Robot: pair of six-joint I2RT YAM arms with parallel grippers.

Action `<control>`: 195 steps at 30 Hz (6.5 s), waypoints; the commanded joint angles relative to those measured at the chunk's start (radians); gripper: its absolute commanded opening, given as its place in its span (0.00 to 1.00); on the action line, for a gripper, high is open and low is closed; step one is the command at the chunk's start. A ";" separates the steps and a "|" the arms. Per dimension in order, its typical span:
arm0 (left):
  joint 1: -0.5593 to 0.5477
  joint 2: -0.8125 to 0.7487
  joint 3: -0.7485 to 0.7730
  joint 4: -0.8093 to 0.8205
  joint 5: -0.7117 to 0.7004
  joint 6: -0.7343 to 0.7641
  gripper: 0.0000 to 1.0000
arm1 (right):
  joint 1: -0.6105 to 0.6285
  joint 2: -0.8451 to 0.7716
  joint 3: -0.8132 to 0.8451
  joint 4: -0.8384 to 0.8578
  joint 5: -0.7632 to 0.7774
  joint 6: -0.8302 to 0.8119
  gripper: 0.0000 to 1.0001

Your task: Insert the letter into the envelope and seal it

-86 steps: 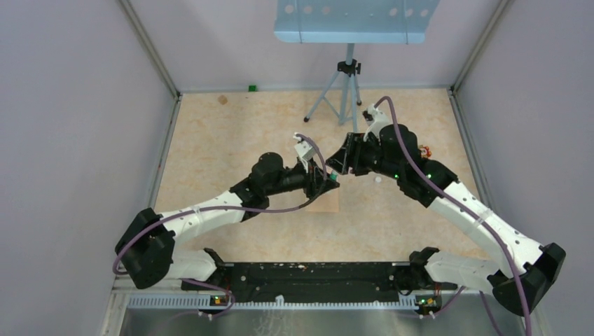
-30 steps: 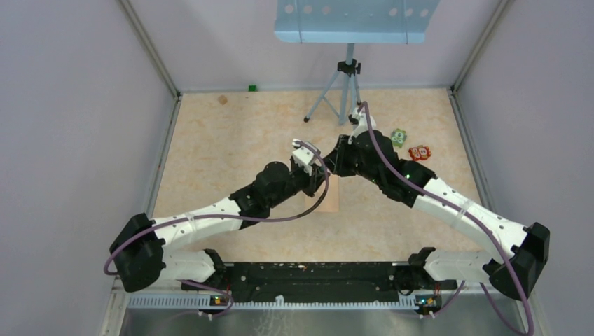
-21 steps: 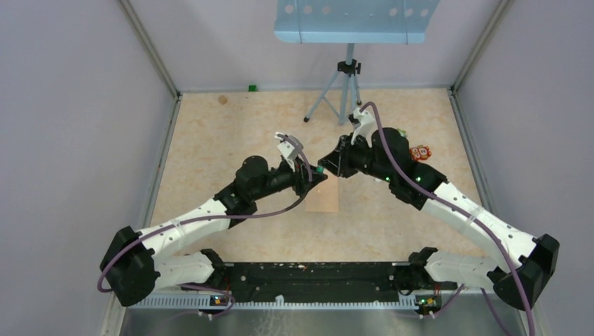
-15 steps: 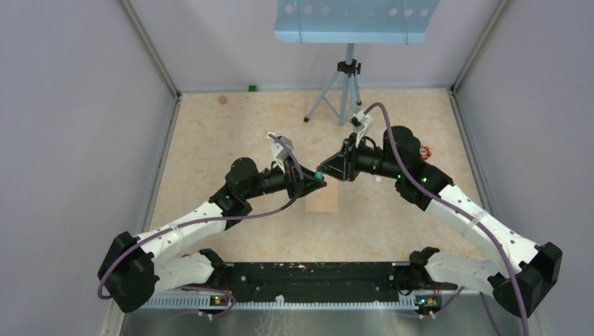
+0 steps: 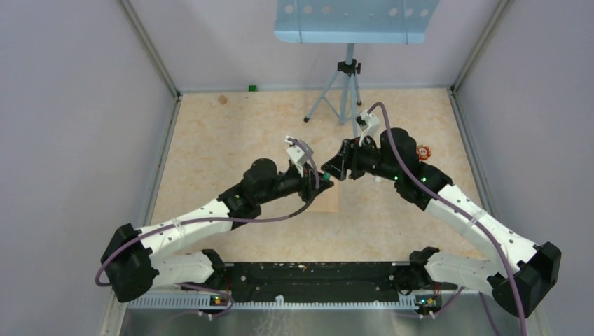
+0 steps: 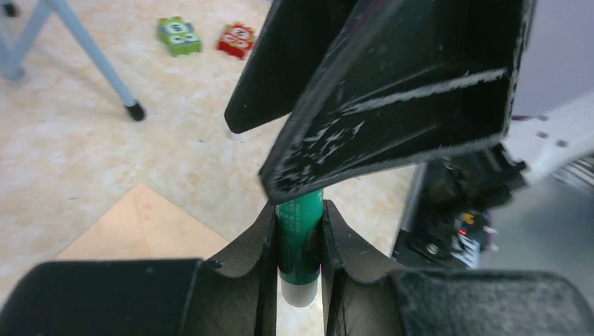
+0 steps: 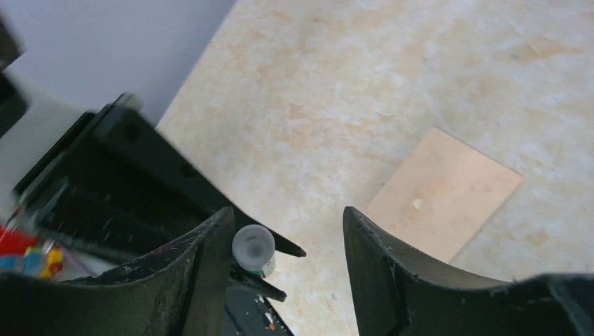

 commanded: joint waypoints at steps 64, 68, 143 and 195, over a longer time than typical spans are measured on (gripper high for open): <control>-0.085 -0.030 0.049 -0.102 -0.294 0.124 0.00 | 0.090 0.030 0.042 0.043 0.217 0.032 0.00; -0.020 -0.097 0.029 -0.040 -0.028 0.050 0.00 | 0.016 -0.004 0.008 0.102 -0.081 -0.043 0.00; 0.108 -0.112 -0.095 0.209 0.324 -0.147 0.00 | 0.024 -0.012 -0.022 0.173 -0.308 -0.077 0.00; -0.191 0.032 0.062 -0.084 -0.569 0.246 0.00 | 0.214 0.088 0.076 -0.005 0.476 0.208 0.28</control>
